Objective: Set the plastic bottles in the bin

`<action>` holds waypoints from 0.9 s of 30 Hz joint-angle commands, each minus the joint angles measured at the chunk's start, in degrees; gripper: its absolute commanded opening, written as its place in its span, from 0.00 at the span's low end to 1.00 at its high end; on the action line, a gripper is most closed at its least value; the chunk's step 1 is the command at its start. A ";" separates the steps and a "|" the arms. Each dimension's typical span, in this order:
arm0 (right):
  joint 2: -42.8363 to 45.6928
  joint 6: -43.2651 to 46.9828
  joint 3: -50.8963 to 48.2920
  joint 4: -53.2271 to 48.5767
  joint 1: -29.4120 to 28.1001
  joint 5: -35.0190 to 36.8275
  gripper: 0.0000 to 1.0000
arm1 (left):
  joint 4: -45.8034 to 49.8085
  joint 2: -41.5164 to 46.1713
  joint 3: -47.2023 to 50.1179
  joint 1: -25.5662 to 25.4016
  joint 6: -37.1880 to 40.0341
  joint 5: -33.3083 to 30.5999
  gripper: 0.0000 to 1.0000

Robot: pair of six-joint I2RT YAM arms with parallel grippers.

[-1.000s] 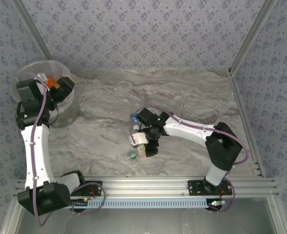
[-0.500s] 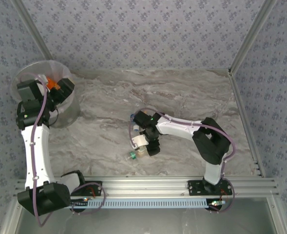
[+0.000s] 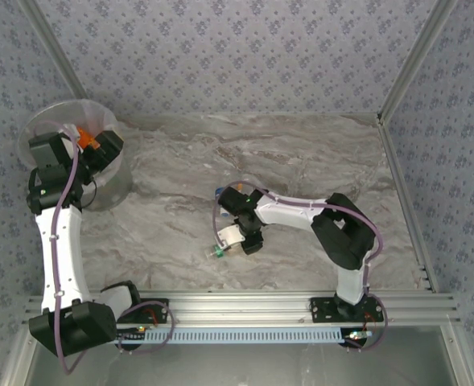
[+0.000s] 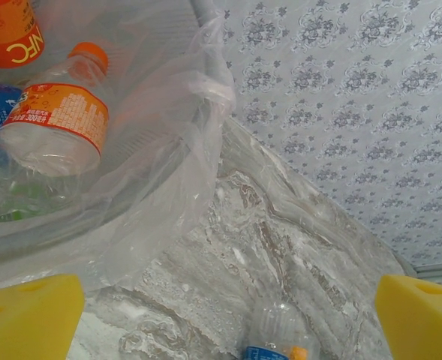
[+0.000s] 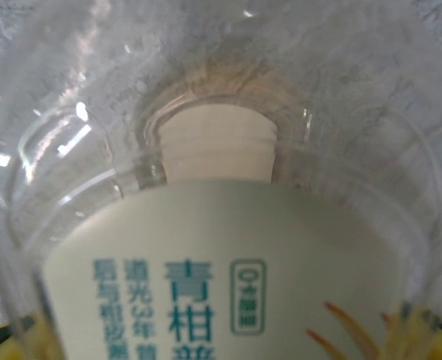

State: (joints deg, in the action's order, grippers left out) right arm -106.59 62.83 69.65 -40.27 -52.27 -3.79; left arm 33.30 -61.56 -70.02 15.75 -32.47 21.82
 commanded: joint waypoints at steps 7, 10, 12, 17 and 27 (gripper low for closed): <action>4.43 -2.38 0.54 -2.95 0.05 -5.01 0.40 | 0.09 1.45 -0.56 0.32 -0.75 0.06 0.99; 4.54 -3.08 1.67 -4.51 0.07 -5.35 0.32 | -0.08 1.78 -0.49 0.30 -0.84 0.15 0.99; 4.75 -3.38 2.20 -5.14 0.15 -5.52 0.28 | -0.38 2.05 -0.36 0.32 -0.93 0.45 1.00; 6.06 -4.38 2.47 -4.15 0.42 -6.23 0.00 | -1.93 2.07 0.14 0.33 -0.76 5.07 1.00; 11.76 -8.07 0.68 -0.54 1.76 -9.08 0.00 | -7.97 5.59 2.71 0.11 -1.62 10.36 0.99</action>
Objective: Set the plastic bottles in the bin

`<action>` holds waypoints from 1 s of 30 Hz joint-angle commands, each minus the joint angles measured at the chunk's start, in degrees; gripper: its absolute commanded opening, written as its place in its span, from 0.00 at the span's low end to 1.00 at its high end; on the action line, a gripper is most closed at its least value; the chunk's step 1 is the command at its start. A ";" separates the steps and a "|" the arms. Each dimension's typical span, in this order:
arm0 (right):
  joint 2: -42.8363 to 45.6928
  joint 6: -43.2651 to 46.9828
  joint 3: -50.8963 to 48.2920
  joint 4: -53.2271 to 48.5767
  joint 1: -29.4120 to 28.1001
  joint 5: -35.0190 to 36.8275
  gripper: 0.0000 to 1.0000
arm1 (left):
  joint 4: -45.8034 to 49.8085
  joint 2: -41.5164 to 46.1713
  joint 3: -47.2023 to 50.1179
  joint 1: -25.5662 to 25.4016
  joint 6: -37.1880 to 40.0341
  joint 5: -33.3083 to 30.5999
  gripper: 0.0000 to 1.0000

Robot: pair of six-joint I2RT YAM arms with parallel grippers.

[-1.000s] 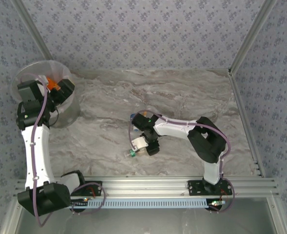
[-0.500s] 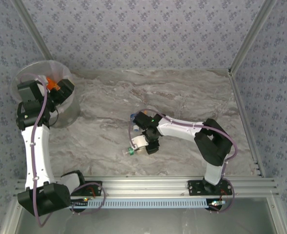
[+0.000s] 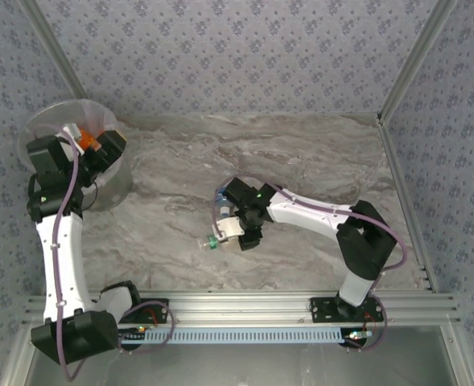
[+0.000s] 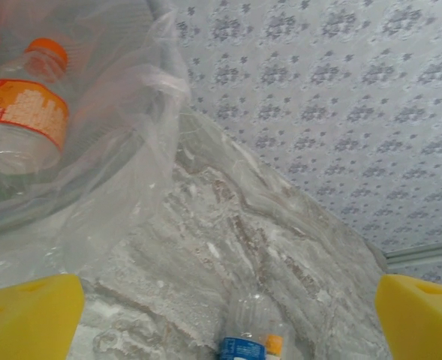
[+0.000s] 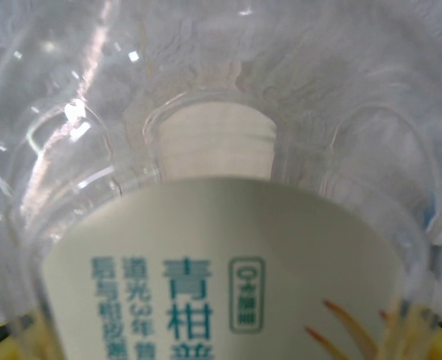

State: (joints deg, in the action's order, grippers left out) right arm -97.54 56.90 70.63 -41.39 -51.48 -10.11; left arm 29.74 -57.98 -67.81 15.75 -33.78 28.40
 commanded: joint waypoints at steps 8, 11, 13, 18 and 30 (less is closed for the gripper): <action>8.88 -11.00 -4.90 10.55 3.12 -5.80 0.00 | -7.50 2.97 0.95 -5.47 2.13 5.95 0.99; 10.66 -16.19 -5.04 13.16 4.13 -7.20 0.00 | -7.33 2.35 0.13 -9.50 3.99 4.82 0.99; 11.05 -20.95 -4.88 14.76 4.75 -6.46 0.00 | -7.16 1.76 -0.49 -11.75 4.63 3.96 0.99; 13.40 -28.62 -8.08 23.90 5.51 -3.18 0.00 | -7.62 -0.21 -1.16 -17.23 5.89 1.10 0.99; 15.93 -57.22 -9.38 37.00 7.27 12.69 0.00 | -12.74 -7.75 -1.04 -28.28 4.37 -0.74 0.99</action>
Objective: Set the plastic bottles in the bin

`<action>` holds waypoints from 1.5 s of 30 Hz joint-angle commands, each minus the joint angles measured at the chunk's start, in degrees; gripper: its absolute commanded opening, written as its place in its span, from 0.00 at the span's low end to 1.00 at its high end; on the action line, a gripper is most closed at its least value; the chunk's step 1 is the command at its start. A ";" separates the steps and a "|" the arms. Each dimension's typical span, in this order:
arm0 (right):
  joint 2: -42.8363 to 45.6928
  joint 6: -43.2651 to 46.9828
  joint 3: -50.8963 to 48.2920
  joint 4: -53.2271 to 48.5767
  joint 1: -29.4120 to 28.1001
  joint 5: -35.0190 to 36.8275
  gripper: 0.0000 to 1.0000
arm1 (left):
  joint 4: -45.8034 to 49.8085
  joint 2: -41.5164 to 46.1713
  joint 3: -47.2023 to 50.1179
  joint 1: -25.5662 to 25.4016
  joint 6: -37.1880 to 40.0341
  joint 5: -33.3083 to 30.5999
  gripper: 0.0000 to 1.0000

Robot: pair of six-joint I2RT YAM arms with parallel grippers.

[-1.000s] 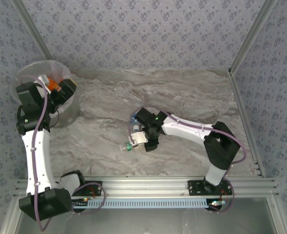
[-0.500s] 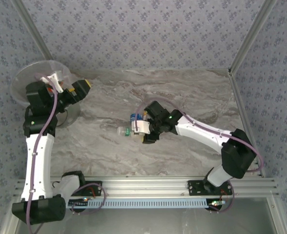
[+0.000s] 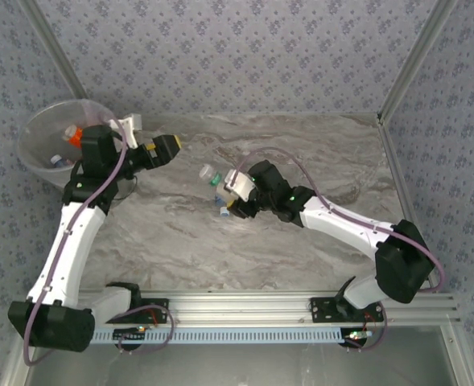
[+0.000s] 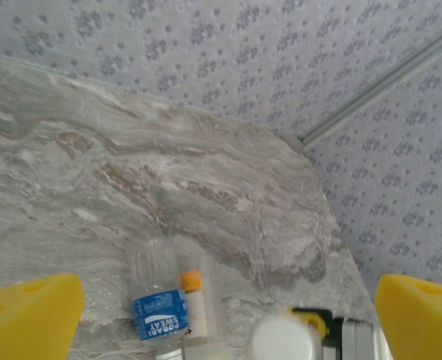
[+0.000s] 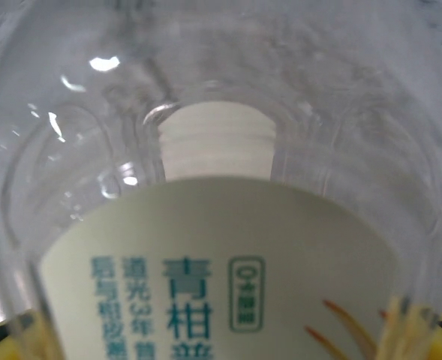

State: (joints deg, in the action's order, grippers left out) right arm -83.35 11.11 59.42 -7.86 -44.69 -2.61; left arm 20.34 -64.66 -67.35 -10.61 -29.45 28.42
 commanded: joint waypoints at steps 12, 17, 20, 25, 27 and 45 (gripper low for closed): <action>1.00 -23.89 2.02 5.30 3.75 -2.40 0.00 | -15.42 -11.30 -1.23 -16.58 -0.25 3.93 0.99; 1.26 -25.05 2.19 5.79 4.87 -8.26 0.02 | -15.77 -15.56 -3.47 -21.54 2.83 6.67 0.99; 1.68 -25.56 1.70 7.07 5.19 -9.82 0.03 | -16.52 -16.44 -3.36 -22.56 1.52 1.77 0.97; 2.67 -27.63 0.04 9.91 6.09 -11.24 0.04 | -23.81 -15.69 0.29 -19.92 -7.34 -6.12 0.92; 3.19 -28.39 -0.82 10.98 6.44 -11.70 0.04 | -28.31 -15.27 2.25 -18.25 -11.05 -6.11 0.89; 0.21 -23.87 4.30 6.56 4.23 -16.31 0.09 | -14.10 -23.70 -9.93 -19.30 -2.53 -4.08 0.80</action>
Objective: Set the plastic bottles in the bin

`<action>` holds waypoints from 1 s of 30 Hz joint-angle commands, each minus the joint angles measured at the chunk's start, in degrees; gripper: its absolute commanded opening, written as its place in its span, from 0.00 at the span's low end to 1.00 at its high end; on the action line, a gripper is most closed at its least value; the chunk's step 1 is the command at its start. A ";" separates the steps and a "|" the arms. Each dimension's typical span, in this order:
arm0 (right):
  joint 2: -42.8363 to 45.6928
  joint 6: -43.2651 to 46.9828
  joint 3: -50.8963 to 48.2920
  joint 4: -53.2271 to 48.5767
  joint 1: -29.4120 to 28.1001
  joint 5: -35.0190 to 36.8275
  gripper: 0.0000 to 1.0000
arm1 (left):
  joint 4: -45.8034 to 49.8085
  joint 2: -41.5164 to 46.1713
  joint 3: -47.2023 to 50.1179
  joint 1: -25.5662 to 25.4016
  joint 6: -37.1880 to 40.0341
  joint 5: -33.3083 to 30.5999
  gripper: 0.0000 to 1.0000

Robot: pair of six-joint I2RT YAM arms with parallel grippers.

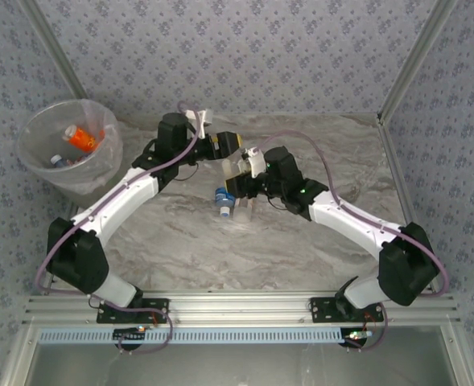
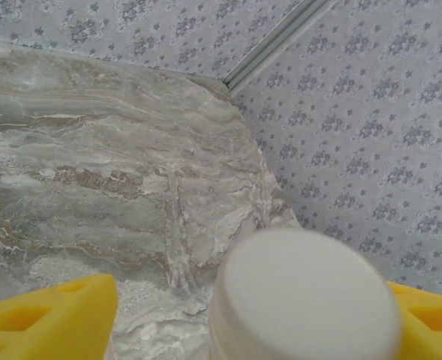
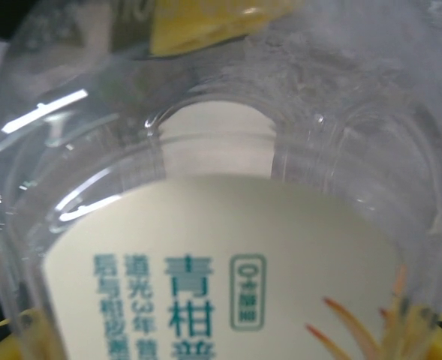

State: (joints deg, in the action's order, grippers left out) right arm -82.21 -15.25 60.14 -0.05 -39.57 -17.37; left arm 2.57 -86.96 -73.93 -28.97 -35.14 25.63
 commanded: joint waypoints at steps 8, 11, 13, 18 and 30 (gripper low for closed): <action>-1.28 3.44 4.46 -3.89 -1.37 0.22 0.11 | 11.12 -0.81 -4.64 -2.99 7.41 -12.11 0.46; -1.26 3.56 4.63 -4.45 -1.27 0.23 0.17 | 11.94 -0.89 -5.03 -2.99 7.97 -11.18 0.36; -1.28 3.62 4.75 -4.59 -1.17 0.30 0.27 | 12.81 -1.17 -5.45 -2.97 8.22 -10.99 0.27; -1.19 4.08 5.16 -5.51 -0.95 1.15 0.52 | 13.36 -0.82 -5.45 -2.87 7.58 -11.65 0.00; 4.55 6.98 1.61 -6.82 0.30 7.15 1.00 | 10.65 2.31 -2.03 0.81 3.06 -11.96 0.00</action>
State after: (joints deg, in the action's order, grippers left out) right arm -80.64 -9.56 62.41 -6.20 -39.81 -13.04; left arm 13.54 -87.50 -76.93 -28.95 -31.22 14.26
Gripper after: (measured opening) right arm 0.998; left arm 0.413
